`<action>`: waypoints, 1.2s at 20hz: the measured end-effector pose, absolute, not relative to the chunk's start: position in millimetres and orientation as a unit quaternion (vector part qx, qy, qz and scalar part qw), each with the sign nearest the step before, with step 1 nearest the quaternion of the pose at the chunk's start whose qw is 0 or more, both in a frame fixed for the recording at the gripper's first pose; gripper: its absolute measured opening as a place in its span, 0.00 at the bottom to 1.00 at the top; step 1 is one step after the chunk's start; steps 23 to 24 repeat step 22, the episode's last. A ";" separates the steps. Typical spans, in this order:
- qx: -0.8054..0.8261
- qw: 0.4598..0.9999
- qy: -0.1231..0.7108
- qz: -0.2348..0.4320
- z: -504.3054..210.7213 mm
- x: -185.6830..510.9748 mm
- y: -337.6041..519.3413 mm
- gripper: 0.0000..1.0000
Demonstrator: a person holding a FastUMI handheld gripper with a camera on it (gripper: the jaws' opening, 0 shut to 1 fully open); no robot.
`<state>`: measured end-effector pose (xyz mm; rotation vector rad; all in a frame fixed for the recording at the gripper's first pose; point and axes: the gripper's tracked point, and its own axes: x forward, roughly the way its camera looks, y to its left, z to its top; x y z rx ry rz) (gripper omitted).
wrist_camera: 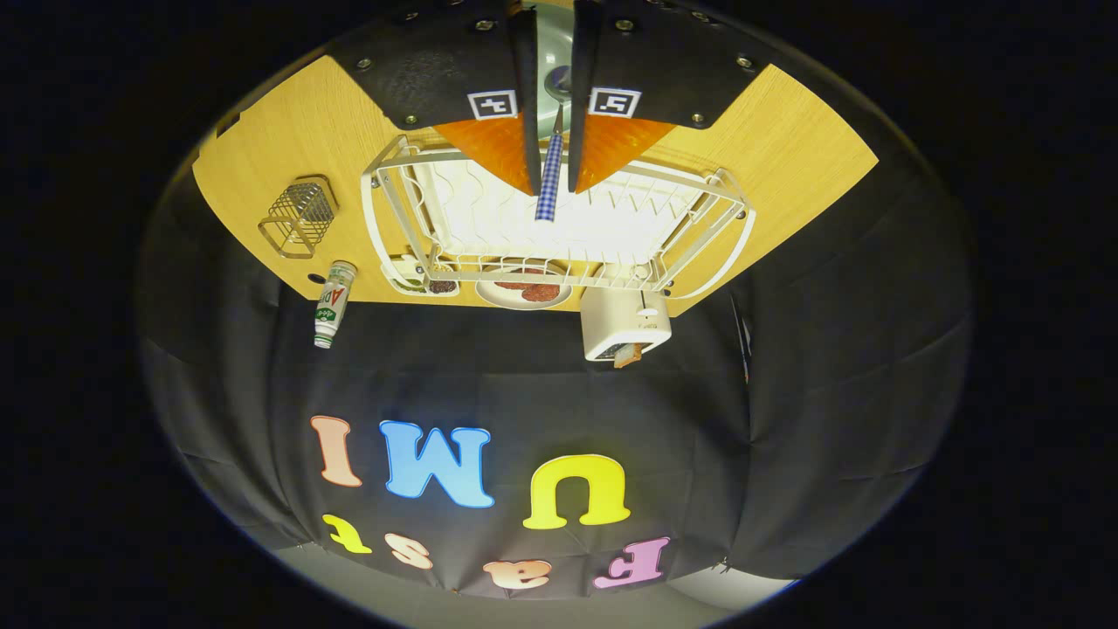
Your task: Take the plate from the dish rack, then take the spoon from the basket and place it into the plate.
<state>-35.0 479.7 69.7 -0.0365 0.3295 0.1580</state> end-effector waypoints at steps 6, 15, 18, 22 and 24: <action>-0.018 0.983 0.167 0.075 74.6 -37.0 468.5 0.15; -0.022 0.990 0.128 0.055 140.7 -23.4 437.8 0.16; -0.016 0.996 0.080 0.043 203.6 -11.6 414.8 0.16; -0.015 0.999 0.033 0.008 269.9 6.6 374.3 0.16; -0.015 0.999 0.033 0.008 269.9 6.6 374.3 0.16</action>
